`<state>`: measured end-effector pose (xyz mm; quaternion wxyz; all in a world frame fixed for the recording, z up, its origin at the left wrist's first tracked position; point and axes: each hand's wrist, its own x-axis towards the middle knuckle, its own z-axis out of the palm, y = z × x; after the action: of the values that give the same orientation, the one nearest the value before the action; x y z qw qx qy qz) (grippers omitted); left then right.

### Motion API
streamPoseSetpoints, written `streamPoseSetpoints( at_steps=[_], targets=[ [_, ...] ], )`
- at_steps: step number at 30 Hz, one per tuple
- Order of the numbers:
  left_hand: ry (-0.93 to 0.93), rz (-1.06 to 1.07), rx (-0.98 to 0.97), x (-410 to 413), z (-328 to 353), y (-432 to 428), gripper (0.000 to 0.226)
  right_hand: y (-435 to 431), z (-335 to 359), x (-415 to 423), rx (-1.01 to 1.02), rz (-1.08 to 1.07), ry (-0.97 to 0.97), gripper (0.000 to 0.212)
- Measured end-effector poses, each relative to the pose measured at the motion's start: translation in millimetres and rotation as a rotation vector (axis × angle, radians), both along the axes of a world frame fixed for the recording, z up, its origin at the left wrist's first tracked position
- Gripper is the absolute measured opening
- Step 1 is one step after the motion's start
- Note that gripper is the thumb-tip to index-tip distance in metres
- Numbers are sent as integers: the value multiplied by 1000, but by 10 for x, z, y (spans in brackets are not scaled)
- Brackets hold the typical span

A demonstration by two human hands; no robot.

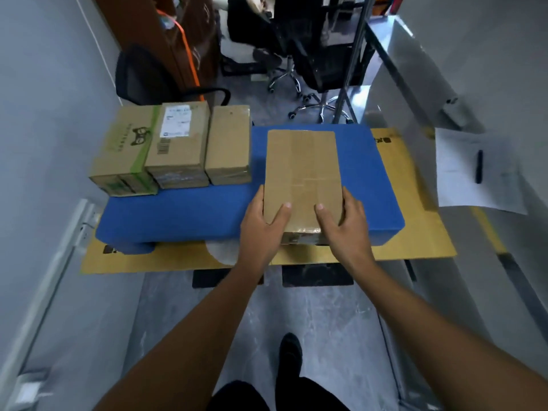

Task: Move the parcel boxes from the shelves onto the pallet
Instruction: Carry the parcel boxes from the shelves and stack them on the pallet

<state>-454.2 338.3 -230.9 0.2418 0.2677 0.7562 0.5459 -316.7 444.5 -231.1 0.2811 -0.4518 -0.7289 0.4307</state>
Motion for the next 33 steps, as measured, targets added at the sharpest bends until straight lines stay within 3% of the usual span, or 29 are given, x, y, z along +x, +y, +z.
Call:
streamPoseSetpoints(
  at_steps=[6,12,19,23,33],
  targets=[
    [36,-17,-85,-651,-82,518,77,524,-124,-583,-44,1,8,65],
    [151,-13,-87,-1348,-201,902,69,1033,-364,-1119,-103,-57,-62,83],
    [334,-90,-218,-2173,-240,1271,64,1292,-528,-1583,-132,-88,-102,79],
    [441,-188,-356,-2275,-358,1304,68,1363,-555,-1725,-159,-101,-113,75],
    [521,-177,-403,-2243,-432,1322,76,1409,-541,-1809,-128,-88,-167,76]
  ],
)
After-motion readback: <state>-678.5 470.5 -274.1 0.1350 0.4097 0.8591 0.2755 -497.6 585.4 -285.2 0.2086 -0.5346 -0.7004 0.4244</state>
